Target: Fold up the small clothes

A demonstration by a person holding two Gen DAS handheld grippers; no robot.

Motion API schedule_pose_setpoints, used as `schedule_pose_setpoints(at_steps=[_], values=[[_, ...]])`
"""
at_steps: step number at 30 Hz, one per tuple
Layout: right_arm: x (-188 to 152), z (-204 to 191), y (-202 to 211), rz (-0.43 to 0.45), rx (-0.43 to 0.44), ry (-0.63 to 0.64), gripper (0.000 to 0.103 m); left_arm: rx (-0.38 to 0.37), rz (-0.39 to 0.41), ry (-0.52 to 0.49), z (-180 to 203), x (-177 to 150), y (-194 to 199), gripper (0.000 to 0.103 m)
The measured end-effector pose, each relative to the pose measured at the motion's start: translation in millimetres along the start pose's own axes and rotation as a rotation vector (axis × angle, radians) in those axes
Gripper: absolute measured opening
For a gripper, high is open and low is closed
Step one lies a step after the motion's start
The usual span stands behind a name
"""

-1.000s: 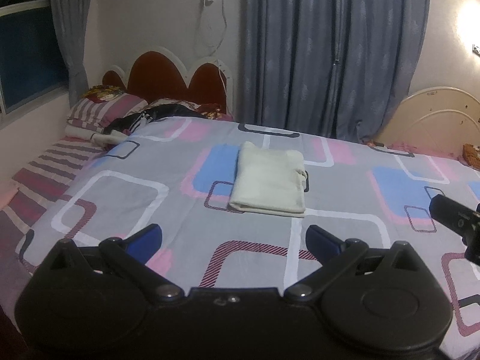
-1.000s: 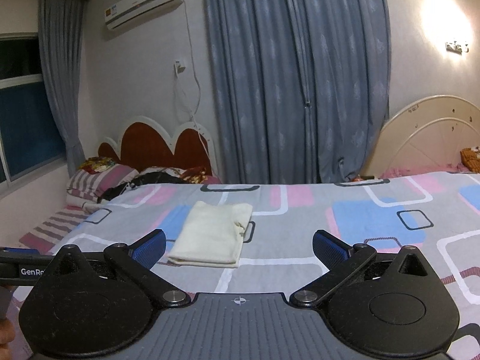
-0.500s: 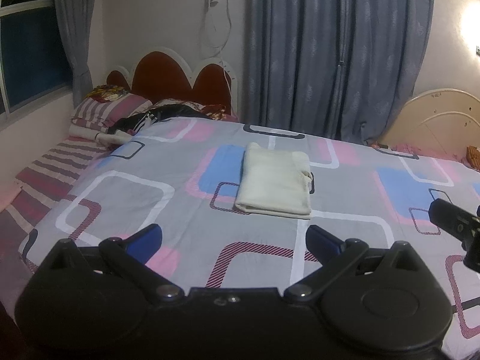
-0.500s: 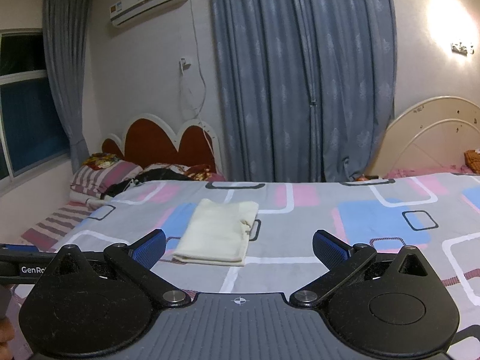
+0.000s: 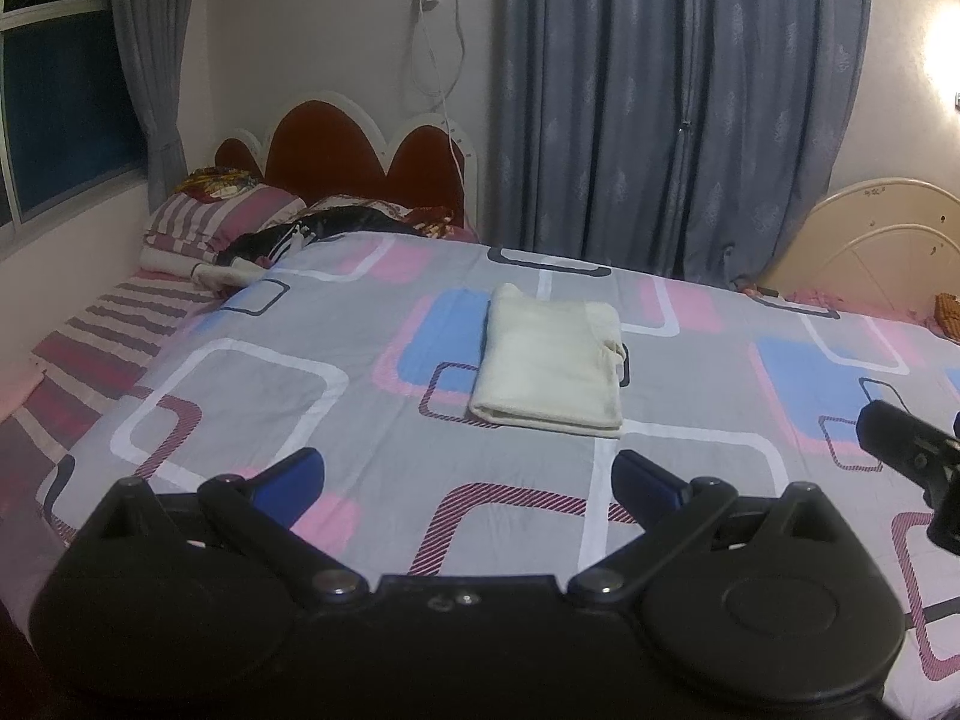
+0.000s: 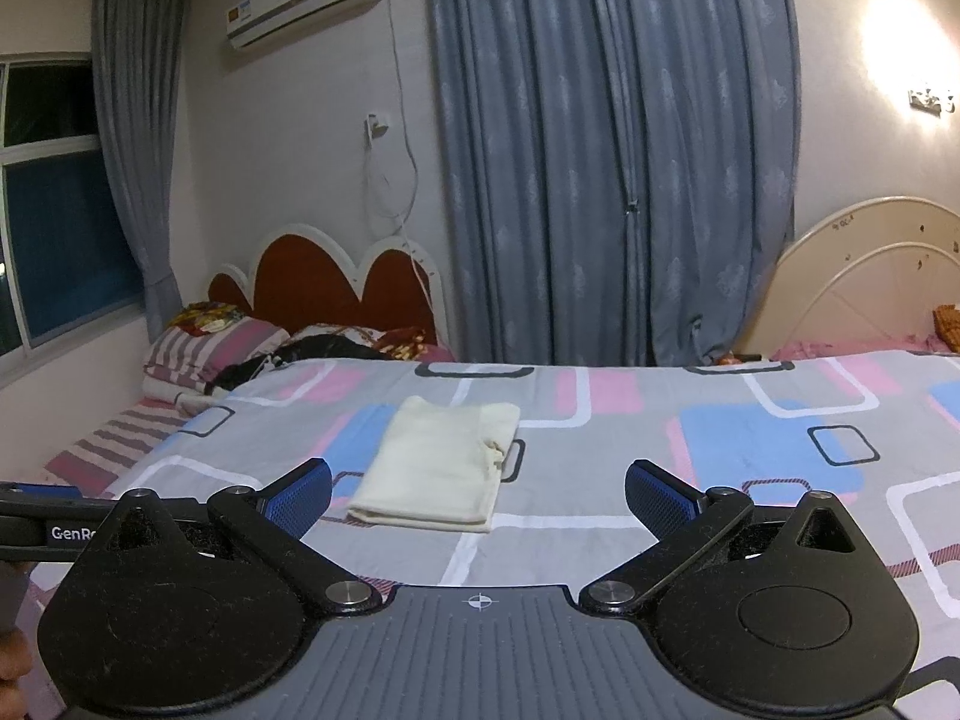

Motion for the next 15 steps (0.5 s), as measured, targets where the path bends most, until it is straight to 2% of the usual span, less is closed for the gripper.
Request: schedule_pose_setpoints(at_steps=[15], values=[[-4.7,-2.1,-4.2,-0.011,-0.001,-0.001,0.103,0.0,-0.01,0.005,-1.4,-1.0,-3.5,0.102]])
Point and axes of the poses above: each gripper's, at about its wrist camera, not at the fingertips, and y roughly against the way its jaws point, z to its right, x to its top, the point moved 7 cm from there along -y, roughly the way its jaws point, and after that the axes turned 12 degrees about -z, right-handed, at the moved point
